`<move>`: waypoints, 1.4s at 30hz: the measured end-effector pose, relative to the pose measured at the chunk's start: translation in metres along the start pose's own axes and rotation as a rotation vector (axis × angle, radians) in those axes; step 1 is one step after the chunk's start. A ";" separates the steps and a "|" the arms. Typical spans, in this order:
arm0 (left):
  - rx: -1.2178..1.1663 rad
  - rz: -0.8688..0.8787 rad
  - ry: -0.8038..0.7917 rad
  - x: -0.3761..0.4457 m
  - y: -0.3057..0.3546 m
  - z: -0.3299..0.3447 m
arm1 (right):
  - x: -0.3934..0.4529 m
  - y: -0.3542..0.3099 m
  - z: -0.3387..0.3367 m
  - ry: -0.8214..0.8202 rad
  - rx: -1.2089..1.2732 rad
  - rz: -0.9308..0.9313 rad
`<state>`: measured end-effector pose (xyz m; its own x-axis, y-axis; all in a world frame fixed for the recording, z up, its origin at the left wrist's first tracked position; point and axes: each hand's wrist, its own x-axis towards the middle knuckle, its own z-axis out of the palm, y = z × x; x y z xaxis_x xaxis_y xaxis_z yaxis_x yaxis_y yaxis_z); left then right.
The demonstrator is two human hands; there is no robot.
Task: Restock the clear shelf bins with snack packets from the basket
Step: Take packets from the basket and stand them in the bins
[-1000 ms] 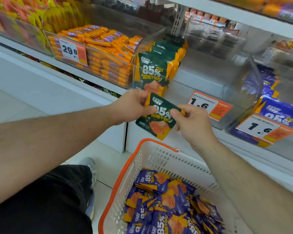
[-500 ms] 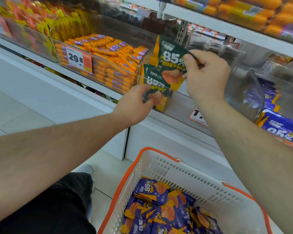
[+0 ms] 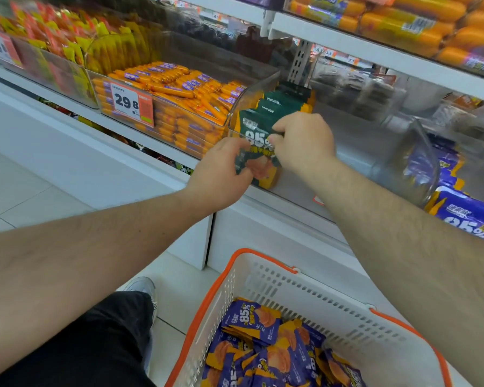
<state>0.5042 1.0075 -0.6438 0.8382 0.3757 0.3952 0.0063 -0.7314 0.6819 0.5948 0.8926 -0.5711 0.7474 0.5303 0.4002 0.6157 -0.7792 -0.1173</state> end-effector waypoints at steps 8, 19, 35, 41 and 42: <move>0.092 0.135 0.123 0.011 0.002 0.000 | 0.004 0.002 -0.001 -0.089 0.158 0.025; 0.458 0.208 -0.107 0.075 0.038 -0.012 | 0.034 0.044 0.011 -0.351 1.213 0.855; 0.508 0.273 0.012 0.074 0.029 -0.002 | 0.041 0.052 0.029 -0.383 1.303 0.651; 0.473 0.342 0.038 0.067 0.020 -0.009 | 0.041 0.052 0.031 -0.363 1.287 0.631; 0.480 0.335 0.036 0.068 0.020 -0.010 | 0.042 0.053 0.033 -0.359 1.251 0.653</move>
<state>0.5557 1.0237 -0.5970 0.8181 0.0922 0.5677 -0.0027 -0.9864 0.1641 0.6668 0.8846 -0.5901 0.8793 0.4020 -0.2555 -0.1812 -0.2140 -0.9599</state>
